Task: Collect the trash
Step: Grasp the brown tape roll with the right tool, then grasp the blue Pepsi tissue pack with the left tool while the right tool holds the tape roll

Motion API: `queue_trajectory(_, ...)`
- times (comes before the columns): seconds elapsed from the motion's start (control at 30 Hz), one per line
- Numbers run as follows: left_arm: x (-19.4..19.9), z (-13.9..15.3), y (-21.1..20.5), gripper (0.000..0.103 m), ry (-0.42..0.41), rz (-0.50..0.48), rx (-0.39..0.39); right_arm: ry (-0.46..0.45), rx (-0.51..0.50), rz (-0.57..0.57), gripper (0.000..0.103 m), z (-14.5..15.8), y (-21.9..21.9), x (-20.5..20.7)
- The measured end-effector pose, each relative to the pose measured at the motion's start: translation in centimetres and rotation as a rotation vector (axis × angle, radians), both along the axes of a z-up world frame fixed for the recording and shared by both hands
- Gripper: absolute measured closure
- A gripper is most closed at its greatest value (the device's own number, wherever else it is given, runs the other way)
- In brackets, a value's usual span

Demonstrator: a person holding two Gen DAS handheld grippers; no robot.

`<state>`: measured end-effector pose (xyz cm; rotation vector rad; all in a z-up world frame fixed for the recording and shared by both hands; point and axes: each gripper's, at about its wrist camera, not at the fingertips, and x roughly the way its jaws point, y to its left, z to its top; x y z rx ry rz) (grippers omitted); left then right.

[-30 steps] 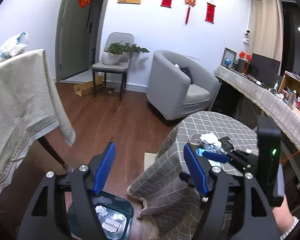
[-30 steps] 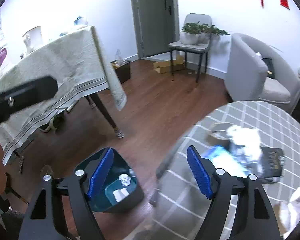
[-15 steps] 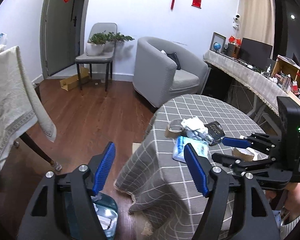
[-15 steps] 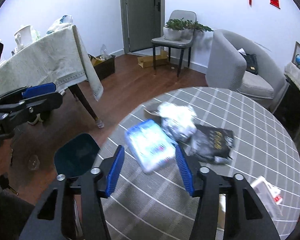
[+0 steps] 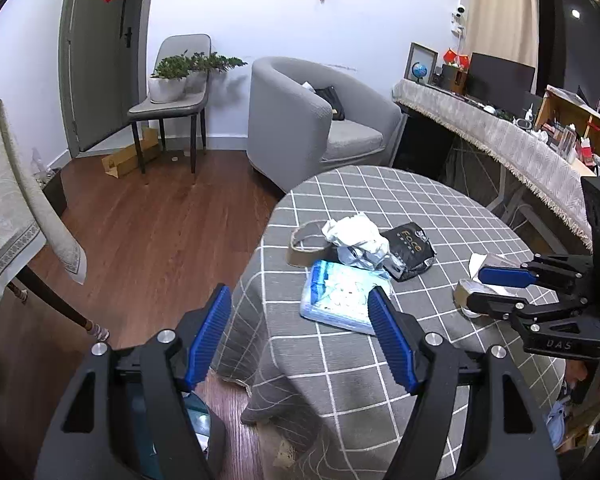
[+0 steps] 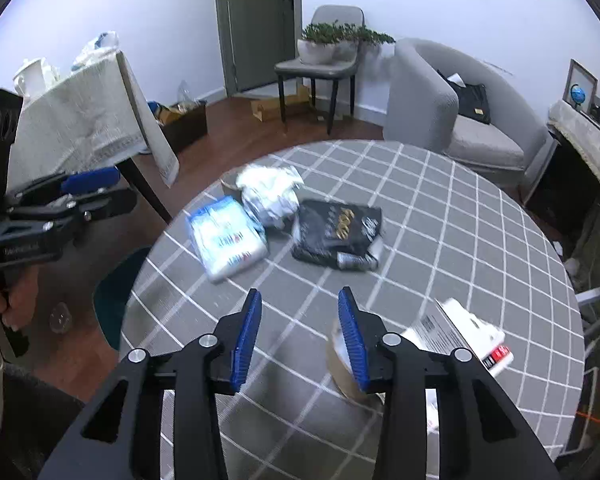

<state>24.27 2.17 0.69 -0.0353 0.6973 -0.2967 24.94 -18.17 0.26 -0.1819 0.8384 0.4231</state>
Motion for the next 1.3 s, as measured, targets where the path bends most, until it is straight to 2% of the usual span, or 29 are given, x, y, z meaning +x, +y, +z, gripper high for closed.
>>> queue_trajectory(0.17,0.7,-0.8,-0.8,0.03,0.018,-0.013,0.018,0.029,-0.002,0.005,0.083,-0.5,-0.9,-0.3)
queue_trajectory(0.57,1.0,-2.0,-2.4,0.03,0.034,-0.055,0.039,0.061,-0.027,-0.002,0.084,-1.6,-0.8,0.4)
queue_trajectory(0.67,1.2,-2.2,-2.6,0.03,0.04,-0.059,0.041,0.074,-0.07,-0.004,0.089,-2.2,-0.5,0.8)
queue_trajectory(0.77,1.5,-2.3,-2.9,0.029,0.043,-0.065,0.041,0.078,-0.058,-0.011,0.098,-2.3,-0.6,0.9)
queue_trajectory(0.83,1.5,-2.4,-3.1,0.027,0.04,-0.07,0.042,0.076,-0.054,-0.008,0.098,-2.1,-0.7,0.8)
queue_trajectory(0.93,1.7,-2.5,-3.5,0.024,0.03,-0.078,0.055,0.077,0.003,-0.011,0.098,-1.8,-1.1,1.0)
queue_trajectory(1.13,2.2,-3.2,-4.7,0.021,0.024,-0.104,0.082,0.069,0.221,-0.019,0.098,-0.2,-3.0,1.7)
queue_trajectory(1.3,2.6,-4.1,-5.8,0.018,0.019,-0.126,0.121,0.078,0.348,-0.026,0.098,0.2,-4.1,2.5)
